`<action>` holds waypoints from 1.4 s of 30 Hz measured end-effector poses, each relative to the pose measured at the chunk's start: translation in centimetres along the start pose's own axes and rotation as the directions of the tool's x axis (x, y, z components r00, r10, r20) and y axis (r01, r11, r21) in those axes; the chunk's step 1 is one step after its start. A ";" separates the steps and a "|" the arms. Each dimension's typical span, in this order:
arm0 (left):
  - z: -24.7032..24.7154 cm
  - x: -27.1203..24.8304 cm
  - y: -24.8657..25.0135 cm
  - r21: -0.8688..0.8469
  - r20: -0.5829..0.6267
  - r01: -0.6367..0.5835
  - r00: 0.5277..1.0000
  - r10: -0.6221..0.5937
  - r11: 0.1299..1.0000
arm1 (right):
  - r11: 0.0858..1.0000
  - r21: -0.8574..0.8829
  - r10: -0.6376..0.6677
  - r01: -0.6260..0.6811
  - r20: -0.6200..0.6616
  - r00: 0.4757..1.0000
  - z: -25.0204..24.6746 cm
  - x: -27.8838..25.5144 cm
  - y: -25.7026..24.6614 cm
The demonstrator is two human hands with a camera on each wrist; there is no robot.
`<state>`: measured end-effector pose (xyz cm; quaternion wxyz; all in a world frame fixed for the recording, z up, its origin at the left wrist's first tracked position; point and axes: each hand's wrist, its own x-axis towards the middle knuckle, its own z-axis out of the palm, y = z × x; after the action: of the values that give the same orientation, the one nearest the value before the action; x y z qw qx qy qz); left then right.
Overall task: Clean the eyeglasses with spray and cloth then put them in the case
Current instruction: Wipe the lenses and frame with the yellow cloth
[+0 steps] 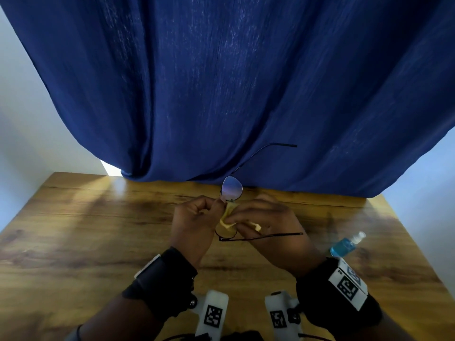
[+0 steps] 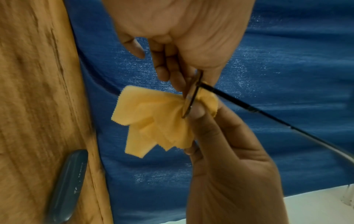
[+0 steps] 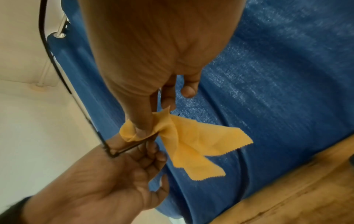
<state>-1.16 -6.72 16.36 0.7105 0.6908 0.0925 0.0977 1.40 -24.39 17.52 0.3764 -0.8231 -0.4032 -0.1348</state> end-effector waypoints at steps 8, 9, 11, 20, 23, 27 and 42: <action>-0.3 0.3 0.3 -0.092 -0.013 -0.009 1.000 0.008 0.996 | 0.991 -0.061 0.124 -0.122 0.040 0.991 -1.0 -0.5 -0.7; -0.2 0.3 0.4 -0.136 -0.005 0.015 1.000 -0.016 0.991 | 0.990 -0.094 0.108 -0.101 0.069 0.992 -0.6 -0.6 -0.8; -0.2 0.4 0.5 -0.242 0.013 0.065 0.998 -0.064 0.968 | 0.992 -0.118 0.057 -0.041 0.142 0.988 -0.3 -0.9 -1.2; 0.3 1.1 -0.2 -0.350 0.003 0.089 0.996 -0.094 0.932 | 0.983 -0.155 0.129 -0.102 0.179 0.975 -0.6 -1.3 -1.5; 0.1 1.2 -0.3 -0.320 -0.031 0.044 0.998 -0.057 0.946 | 0.980 -0.194 0.078 -0.055 0.117 0.990 -1.8 -2.3 -0.6; 0.8 0.6 -0.4 -0.306 -0.049 0.067 0.995 -0.086 0.950 | 0.972 -0.216 0.121 -0.096 0.109 0.987 -1.0 -1.2 -1.5; 0.6 0.5 0.4 -0.253 -0.093 0.022 0.995 -0.047 0.967 | 0.949 -0.304 0.118 -0.081 0.102 0.988 -2.0 -2.3 -1.2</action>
<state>-0.52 -7.11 16.76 0.7887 0.5876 0.1259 0.1300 -0.87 -26.71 18.31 0.2291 -0.8965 -0.3578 -0.1258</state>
